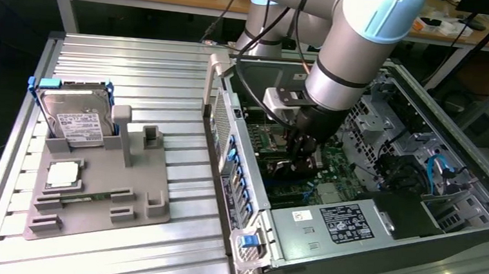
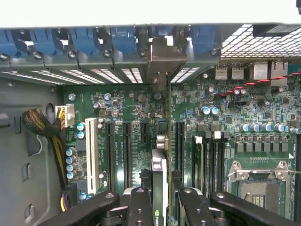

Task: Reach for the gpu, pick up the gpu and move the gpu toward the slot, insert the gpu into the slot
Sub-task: 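Insert the gpu into the slot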

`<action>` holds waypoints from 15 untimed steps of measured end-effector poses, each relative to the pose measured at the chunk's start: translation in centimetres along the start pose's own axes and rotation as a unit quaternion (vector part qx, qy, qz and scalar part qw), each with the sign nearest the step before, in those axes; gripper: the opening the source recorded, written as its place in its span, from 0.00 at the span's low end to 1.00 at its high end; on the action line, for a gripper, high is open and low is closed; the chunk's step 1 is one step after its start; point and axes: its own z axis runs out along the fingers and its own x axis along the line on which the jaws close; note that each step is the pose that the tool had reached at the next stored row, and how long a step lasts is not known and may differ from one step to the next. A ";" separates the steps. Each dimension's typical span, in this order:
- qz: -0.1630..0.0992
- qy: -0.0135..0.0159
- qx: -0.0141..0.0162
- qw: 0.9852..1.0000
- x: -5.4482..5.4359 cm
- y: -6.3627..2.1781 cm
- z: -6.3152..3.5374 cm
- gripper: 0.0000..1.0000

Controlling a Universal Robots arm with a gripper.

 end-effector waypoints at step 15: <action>0.000 0.000 0.000 1.000 0.0 0.14 0.35 0.27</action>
